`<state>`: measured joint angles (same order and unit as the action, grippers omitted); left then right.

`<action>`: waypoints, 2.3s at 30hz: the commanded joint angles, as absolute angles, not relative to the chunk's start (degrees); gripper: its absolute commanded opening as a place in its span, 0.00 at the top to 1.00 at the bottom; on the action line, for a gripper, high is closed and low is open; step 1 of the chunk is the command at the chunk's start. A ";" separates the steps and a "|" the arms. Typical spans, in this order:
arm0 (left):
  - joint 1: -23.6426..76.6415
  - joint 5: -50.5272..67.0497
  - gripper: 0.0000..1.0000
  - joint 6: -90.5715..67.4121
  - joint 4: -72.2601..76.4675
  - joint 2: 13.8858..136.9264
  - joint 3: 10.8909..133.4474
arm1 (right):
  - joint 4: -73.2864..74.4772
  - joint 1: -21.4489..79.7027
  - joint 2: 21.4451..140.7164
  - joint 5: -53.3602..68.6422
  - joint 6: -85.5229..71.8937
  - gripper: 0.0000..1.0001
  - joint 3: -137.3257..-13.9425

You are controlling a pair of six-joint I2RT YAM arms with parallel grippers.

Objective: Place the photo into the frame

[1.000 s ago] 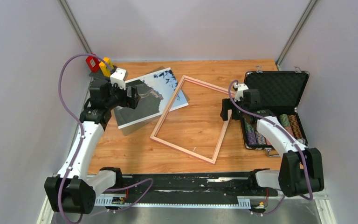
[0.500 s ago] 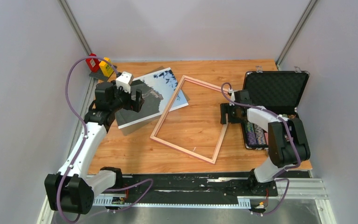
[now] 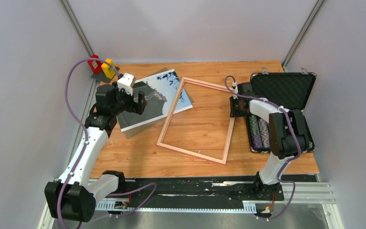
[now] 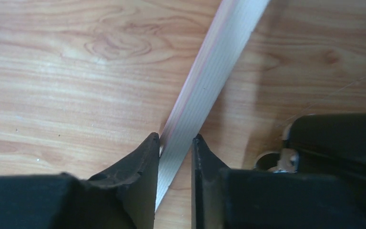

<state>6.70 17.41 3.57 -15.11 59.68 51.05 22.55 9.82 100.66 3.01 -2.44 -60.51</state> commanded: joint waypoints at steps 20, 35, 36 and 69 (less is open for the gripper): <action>7.12 5.59 0.00 7.01 -12.36 62.82 51.92 | 26.27 8.31 96.24 1.15 6.28 0.14 -67.07; -0.72 3.74 0.00 10.38 -23.65 80.77 67.20 | 23.44 26.62 98.35 12.71 13.18 0.04 -80.71; -1.46 4.28 0.00 10.77 -24.04 81.83 68.14 | 23.21 28.41 99.56 12.65 14.33 0.05 -81.91; -4.91 14.02 0.00 7.63 -28.31 115.28 94.45 | 24.33 45.79 124.89 4.04 25.07 0.09 -93.77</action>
<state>-4.58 12.84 8.45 -29.98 115.96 94.15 23.81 47.42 125.60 7.53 25.71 -94.24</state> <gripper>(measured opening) 1.000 0.910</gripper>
